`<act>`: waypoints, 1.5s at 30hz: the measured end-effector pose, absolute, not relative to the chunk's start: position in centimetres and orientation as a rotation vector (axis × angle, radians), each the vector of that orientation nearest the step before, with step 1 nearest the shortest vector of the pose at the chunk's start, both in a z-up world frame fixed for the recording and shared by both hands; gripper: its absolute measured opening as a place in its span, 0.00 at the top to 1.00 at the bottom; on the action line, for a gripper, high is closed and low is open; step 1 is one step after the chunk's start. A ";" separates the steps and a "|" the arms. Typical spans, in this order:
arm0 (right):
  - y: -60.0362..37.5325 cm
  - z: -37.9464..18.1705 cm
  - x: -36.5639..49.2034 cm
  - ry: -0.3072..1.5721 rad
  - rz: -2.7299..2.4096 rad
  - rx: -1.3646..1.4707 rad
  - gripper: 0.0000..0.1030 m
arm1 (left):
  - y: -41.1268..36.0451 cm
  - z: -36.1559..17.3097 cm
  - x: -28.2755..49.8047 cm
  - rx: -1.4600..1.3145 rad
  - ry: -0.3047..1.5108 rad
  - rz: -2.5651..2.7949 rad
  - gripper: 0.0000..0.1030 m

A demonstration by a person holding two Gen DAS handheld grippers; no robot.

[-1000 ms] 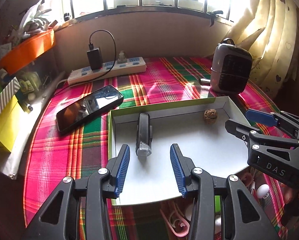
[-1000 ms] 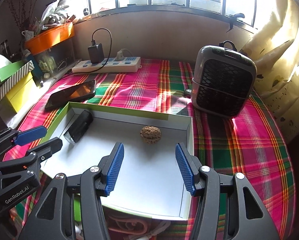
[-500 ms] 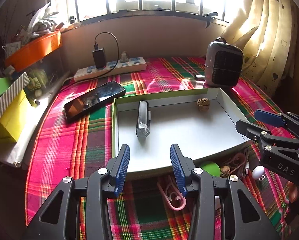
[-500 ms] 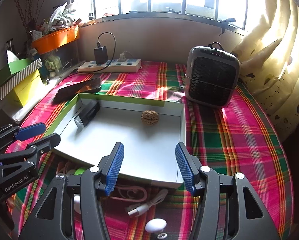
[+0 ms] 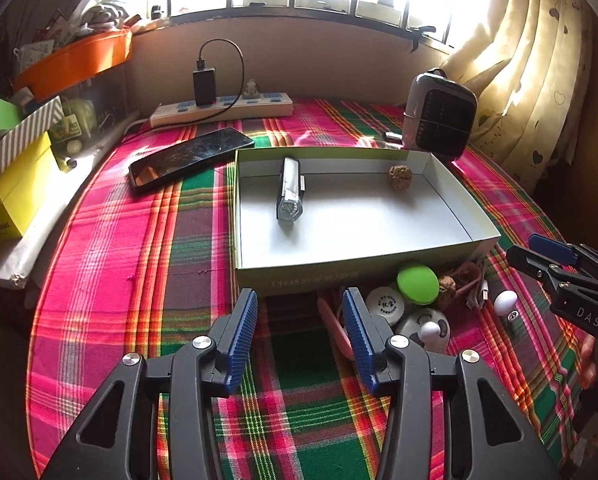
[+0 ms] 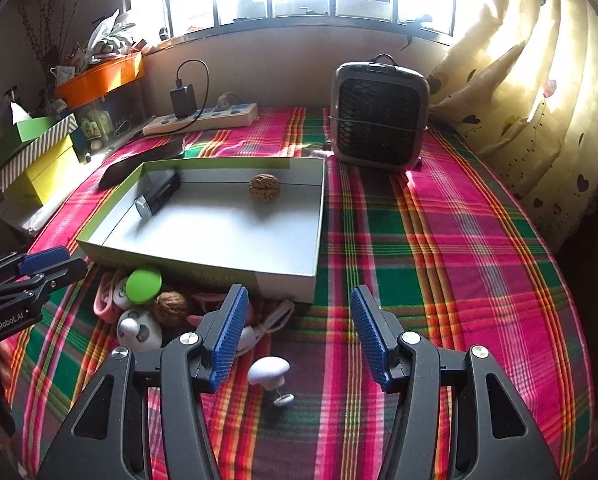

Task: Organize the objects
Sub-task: 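Withdraw both open grippers from the box toward the remaining items, then close the right gripper on the white mushroom toy while the left grasps the pink hook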

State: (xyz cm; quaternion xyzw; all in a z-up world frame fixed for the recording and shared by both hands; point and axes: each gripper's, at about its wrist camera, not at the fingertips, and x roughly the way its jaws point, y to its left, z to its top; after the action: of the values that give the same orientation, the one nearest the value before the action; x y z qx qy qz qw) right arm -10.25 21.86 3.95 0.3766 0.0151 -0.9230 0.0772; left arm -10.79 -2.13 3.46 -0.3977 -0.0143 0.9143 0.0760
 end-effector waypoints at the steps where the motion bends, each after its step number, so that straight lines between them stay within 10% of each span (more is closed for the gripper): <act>1: 22.1 3.9 -10.2 0.038 -2.767 1.130 0.47 | -2.2 3.3 -10.6 -1.195 -0.053 2.736 0.58; 45: 21.3 0.3 -9.4 0.116 -2.669 1.295 0.42 | -0.5 0.7 -11.4 -1.310 0.027 2.667 0.55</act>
State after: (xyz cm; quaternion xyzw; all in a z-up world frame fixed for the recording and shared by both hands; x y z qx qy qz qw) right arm -9.42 21.29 0.32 0.4347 0.0389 -0.8956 0.0864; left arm -11.41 -0.53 0.67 -0.4392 0.0090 0.8943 0.0850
